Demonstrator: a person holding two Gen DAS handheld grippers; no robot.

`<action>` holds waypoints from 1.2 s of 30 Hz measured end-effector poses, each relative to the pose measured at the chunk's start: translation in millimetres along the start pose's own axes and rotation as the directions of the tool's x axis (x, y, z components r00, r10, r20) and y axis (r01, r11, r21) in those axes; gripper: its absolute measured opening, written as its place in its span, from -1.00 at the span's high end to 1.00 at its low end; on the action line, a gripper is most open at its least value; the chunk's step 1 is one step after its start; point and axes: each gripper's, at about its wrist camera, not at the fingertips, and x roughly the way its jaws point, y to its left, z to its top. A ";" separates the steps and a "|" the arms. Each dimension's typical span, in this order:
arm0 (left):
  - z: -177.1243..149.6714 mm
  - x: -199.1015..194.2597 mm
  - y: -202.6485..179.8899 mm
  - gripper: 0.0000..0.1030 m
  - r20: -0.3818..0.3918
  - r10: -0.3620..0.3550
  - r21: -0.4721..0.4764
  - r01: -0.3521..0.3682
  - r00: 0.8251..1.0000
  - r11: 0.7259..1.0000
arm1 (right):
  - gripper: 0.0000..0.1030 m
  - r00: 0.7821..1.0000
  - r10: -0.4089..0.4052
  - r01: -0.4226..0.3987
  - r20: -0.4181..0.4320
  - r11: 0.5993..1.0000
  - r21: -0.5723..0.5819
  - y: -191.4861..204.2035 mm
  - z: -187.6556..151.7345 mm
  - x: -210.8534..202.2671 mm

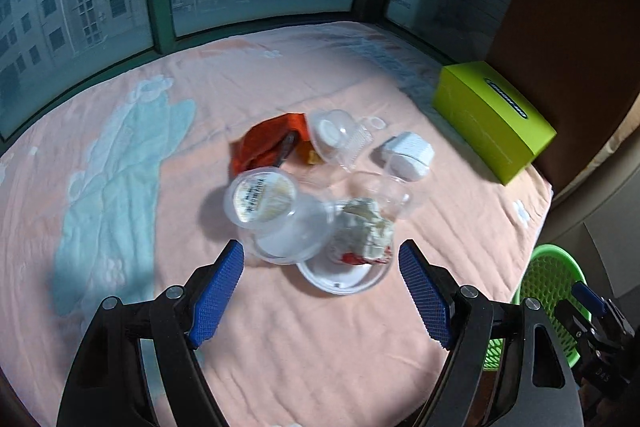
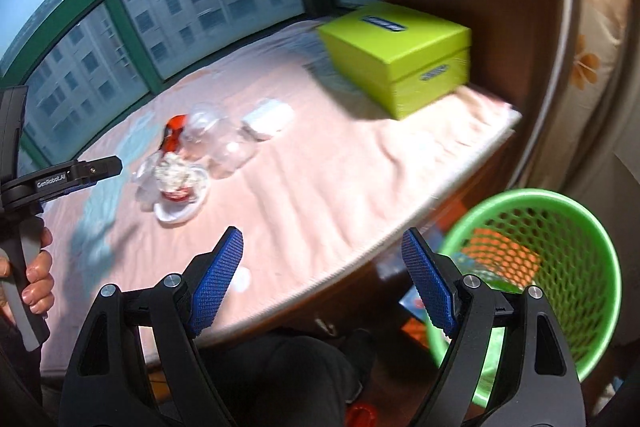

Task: Collect trash
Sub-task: 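Return both tools to the bench toward the tissue and round tub, then grasp the crumpled tissue with the right tool while the left tool grasps the round tub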

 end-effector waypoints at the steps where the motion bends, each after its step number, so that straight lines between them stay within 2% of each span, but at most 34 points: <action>1: 0.7 -1.1 8.5 -0.49 0.004 0.009 -0.012 -0.009 1.000 1.000 | -0.57 1.000 0.017 -0.017 -0.003 1.000 -0.014 9.0 2.7 4.9; 7: 4.9 -3.0 51.8 -0.49 0.011 0.048 -0.090 -0.047 0.999 0.995 | -0.57 0.994 0.101 -0.104 -0.037 0.991 -0.089 56.5 15.5 36.0; 12: 4.7 -2.1 71.6 -0.49 0.009 0.061 -0.113 -0.060 0.998 0.992 | -0.56 0.986 0.152 -0.159 -0.065 0.980 -0.119 81.8 25.2 60.7; 18: 5.8 5.0 87.8 -0.49 -0.005 0.059 -0.136 -0.060 0.998 0.989 | -0.45 0.979 0.180 -0.195 -0.099 0.966 -0.172 110.2 34.3 90.5; 25: 8.1 16.3 98.2 -0.49 -0.025 0.055 -0.146 -0.058 0.998 0.988 | -0.42 0.973 0.188 -0.215 -0.135 0.952 -0.219 128.0 37.0 120.4; 27: 9.4 18.9 99.6 -0.49 -0.030 0.053 -0.146 -0.056 0.998 0.988 | -0.28 0.972 0.183 -0.213 -0.146 0.951 -0.226 130.6 37.3 127.8; 31: 12.0 24.3 99.4 -0.52 -0.036 0.045 -0.140 -0.050 0.998 0.989 | -0.17 0.967 0.184 -0.220 -0.176 0.952 -0.215 130.3 37.9 140.0; 32: 12.7 25.9 98.7 -0.58 -0.037 0.044 -0.138 -0.049 0.998 0.989 | -0.05 0.965 0.187 -0.225 -0.182 0.951 -0.213 130.3 38.0 141.5; 36: 14.5 34.7 93.0 -0.60 -0.044 0.039 -0.116 -0.044 0.998 0.992 | 0.08 0.966 0.198 -0.230 -0.168 0.952 -0.202 126.4 39.6 135.1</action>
